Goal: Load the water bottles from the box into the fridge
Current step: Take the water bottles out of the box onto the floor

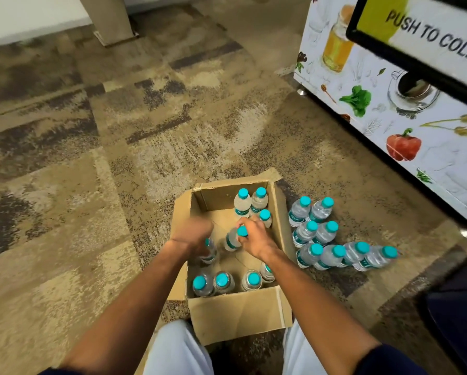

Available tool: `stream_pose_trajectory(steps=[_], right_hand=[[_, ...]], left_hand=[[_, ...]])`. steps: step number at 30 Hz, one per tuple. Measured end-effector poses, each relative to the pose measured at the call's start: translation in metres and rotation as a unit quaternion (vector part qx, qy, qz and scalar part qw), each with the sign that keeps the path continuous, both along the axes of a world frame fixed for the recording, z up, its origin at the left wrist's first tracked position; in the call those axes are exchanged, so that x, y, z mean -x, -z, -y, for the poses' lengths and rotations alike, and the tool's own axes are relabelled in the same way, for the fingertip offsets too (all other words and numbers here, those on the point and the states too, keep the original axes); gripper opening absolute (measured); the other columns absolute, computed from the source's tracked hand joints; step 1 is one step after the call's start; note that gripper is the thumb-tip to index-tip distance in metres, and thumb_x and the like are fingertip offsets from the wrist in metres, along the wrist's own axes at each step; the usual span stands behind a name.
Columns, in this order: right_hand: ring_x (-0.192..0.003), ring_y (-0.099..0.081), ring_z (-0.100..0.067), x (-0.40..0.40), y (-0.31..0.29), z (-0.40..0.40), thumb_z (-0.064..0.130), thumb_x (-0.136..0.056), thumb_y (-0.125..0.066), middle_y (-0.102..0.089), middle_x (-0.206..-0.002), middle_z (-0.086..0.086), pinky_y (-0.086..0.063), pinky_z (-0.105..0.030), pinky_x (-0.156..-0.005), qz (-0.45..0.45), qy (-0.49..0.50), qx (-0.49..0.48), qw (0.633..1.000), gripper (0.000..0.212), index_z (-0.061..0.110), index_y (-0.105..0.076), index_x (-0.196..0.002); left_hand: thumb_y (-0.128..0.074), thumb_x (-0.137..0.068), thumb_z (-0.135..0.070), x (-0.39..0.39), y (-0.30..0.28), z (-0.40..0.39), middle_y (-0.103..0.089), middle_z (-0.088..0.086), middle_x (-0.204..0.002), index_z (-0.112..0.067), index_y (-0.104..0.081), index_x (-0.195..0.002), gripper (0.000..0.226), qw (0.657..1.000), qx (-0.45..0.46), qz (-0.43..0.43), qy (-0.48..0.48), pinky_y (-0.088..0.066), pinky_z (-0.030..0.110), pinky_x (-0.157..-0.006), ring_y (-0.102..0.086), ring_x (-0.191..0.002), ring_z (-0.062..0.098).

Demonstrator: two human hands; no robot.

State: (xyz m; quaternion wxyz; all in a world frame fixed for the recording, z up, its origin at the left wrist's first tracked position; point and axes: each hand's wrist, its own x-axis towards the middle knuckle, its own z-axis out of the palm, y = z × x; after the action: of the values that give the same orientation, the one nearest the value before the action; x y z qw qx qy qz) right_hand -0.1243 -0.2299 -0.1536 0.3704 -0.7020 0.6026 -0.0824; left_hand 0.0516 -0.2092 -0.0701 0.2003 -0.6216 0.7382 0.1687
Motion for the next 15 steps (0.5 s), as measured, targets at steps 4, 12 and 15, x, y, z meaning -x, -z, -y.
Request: stream_pose_trajectory(steps=[4,12,15], right_hand=[[-0.110,-0.053,-0.020,0.010,-0.024,-0.005,0.016,-0.090,-0.067,-0.042,-0.129,-0.002,-0.046,-0.034,-0.100,0.024,-0.001,0.020,1.000,0.032,0.024,-0.057,-0.119],[-0.107,-0.054,-0.016,0.066,-0.100,-0.011,0.022,-0.085,-0.075,-0.056,-0.115,-0.005,-0.040,-0.022,-0.094,0.093,0.007,0.129,0.987,0.040,0.015,-0.063,-0.122],[-0.101,-0.054,-0.014,0.085,-0.125,-0.013,0.024,-0.082,-0.077,-0.058,-0.106,-0.002,-0.038,-0.019,-0.087,0.102,0.036,0.175,0.978,0.038,0.012,-0.066,-0.117]], left_hand=[[-0.071,-0.083,-0.024,0.008,-0.029,0.007,-0.056,0.011,-0.116,-0.012,-0.057,-0.118,0.040,0.999,0.033,-0.025,0.003,-0.047,0.027,-0.081,-0.056,-0.101,0.023],[-0.069,-0.073,-0.024,0.048,-0.085,0.015,-0.066,0.014,-0.093,-0.009,-0.068,-0.095,0.026,0.989,0.100,-0.093,0.054,-0.045,0.030,-0.066,-0.061,-0.085,0.029],[-0.071,-0.072,-0.029,0.068,-0.095,0.015,-0.067,0.012,-0.089,-0.011,-0.068,-0.092,0.028,0.982,0.125,-0.125,0.067,-0.050,0.032,-0.065,-0.061,-0.079,0.027]])
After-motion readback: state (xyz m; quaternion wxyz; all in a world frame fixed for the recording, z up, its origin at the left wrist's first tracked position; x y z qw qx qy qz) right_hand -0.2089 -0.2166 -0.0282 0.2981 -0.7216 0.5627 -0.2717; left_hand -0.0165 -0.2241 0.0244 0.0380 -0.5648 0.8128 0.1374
